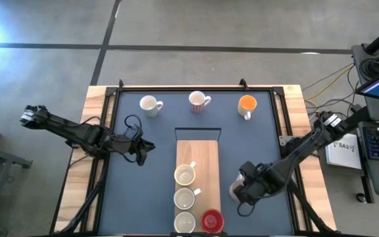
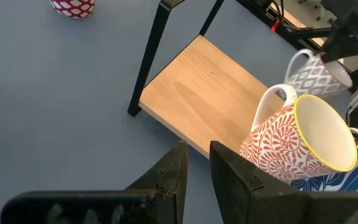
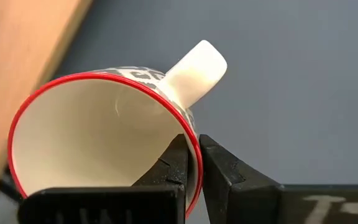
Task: Place coffee mugs
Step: Put the red and gray mug on the shelf
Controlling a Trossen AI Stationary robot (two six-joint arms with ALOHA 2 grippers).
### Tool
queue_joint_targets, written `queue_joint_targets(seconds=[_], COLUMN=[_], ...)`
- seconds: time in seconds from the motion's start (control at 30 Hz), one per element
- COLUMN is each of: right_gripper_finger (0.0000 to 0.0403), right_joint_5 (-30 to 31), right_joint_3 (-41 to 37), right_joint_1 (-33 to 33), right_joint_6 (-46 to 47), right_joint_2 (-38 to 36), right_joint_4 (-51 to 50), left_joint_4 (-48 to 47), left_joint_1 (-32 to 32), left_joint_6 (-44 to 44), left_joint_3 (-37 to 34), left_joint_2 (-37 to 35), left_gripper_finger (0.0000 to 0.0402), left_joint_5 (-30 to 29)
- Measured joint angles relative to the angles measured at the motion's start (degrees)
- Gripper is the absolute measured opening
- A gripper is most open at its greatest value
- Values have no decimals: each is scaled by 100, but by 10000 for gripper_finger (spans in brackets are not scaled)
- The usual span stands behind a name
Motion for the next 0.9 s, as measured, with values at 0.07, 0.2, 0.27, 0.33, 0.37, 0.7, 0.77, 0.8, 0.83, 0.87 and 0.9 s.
queue_joint_targets(seconds=[0.07, 0.2, 0.27, 0.33, 0.37, 0.7, 0.77, 0.8, 0.83, 0.87, 0.9], right_gripper_finger=[14, 20, 29, 39, 43, 84, 91, 94, 96, 98, 99], right_joint_5=[128, 198, 199, 212, 217, 12, -257, -366, -496, -613, -655], right_joint_3=[-2, -2, -2, -2, -2, -2, 42, 89, 152, 206, 269], right_joint_1=[-169, -492, -639, -742, -789, -938, -938, -938, -938, -938, -940], right_joint_6=[12, 13, 11, 1, 0, -127, -287, -381, -443, -532, -578], right_joint_2=[0, 0, 8, 9, 9, -53, -54, -50, -50, -50, -50], right_joint_4=[-1, -2, 10, 5, -2, 10, -109, -220, -360, -491, -654], left_joint_4=[0, -2, -8, -28, -30, -30, -29, -32, -39, -33, -36], left_joint_1=[0, 0, 0, 0, 0, 0, 0, 0, 0, 0, 0], left_joint_6=[0, 16, 17, 19, 39, 588, 681, 726, 763, 786, 797], left_joint_3=[0, 0, 0, 0, 0, 5, 21, 27, 41, 59, 68], left_joint_2=[-2, -2, -2, -4, -8, -183, -249, -282, -313, -349, -386], left_gripper_finger=[52, 52, 52, 52, 52, 52, 52, 52, 52, 52, 52], left_joint_5=[0, 0, 3, 3, 5, 91, 166, 169, 169, 173, 175])
